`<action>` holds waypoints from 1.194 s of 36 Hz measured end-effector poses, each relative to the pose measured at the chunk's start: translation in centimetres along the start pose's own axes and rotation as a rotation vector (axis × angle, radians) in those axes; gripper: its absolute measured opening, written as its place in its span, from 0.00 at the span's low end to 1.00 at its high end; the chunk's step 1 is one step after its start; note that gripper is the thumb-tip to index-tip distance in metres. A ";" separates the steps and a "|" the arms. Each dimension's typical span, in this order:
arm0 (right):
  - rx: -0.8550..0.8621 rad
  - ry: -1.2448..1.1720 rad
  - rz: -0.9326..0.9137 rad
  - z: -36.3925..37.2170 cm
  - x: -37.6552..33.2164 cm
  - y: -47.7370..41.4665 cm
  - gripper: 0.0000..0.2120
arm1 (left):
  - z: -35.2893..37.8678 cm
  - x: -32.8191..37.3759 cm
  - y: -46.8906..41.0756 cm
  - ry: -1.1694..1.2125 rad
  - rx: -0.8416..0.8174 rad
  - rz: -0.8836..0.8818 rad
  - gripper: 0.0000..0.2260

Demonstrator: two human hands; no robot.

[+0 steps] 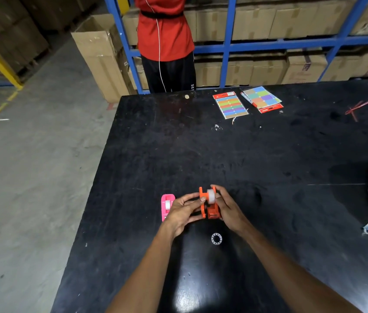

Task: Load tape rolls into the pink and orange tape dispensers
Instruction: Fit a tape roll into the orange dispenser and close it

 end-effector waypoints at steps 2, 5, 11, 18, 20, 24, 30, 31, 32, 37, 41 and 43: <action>-0.001 0.030 -0.011 0.0 -0.3 0.1 0.14 | -0.1 0.0 0.2 -0.006 0.004 0.000 0.19; -0.006 0.045 -0.029 0.2 -0.7 0.2 0.15 | -0.2 0.2 0.5 -0.013 0.000 0.007 0.19; -0.028 0.066 -0.061 0.7 -2.0 0.4 0.15 | -0.4 0.4 1.2 0.037 0.005 0.041 0.18; -0.046 0.085 -0.057 1.1 -3.1 0.7 0.13 | -1.2 0.6 2.0 0.072 -0.040 0.063 0.16; -0.040 0.091 -0.053 1.3 -3.3 0.8 0.13 | -1.4 0.8 2.1 0.057 -0.047 0.070 0.17; -0.057 0.076 -0.021 1.7 -3.5 0.8 0.12 | -1.7 0.6 2.1 0.039 -0.040 0.070 0.17; -0.062 0.067 -0.026 1.8 -3.5 0.7 0.12 | -1.9 0.6 2.1 0.049 -0.014 0.067 0.17; -0.061 0.066 -0.030 1.9 -3.5 0.7 0.12 | -1.8 0.7 2.1 0.054 -0.013 0.069 0.17; -0.059 0.071 -0.034 1.9 -3.6 0.7 0.12 | -1.8 0.8 2.1 0.059 -0.011 0.070 0.18; -0.078 0.066 -0.050 2.3 -3.6 0.7 0.12 | -2.0 0.8 2.3 0.052 -0.023 0.064 0.17; -0.092 0.025 -0.051 2.4 -3.2 0.7 0.12 | -2.3 0.7 2.4 0.043 -0.044 0.047 0.17; -0.097 0.012 -0.049 2.5 -3.2 0.9 0.12 | -2.4 0.7 2.5 0.049 -0.050 0.044 0.17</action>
Point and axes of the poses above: each hand's wrist, its own y-axis away from the middle knuckle, its own z-axis out of the palm, x = y × z, the point moved 2 cm from there along -y, towards the middle knuckle, and after that the axes turned 1 degree about x, right-handed, at the moved point
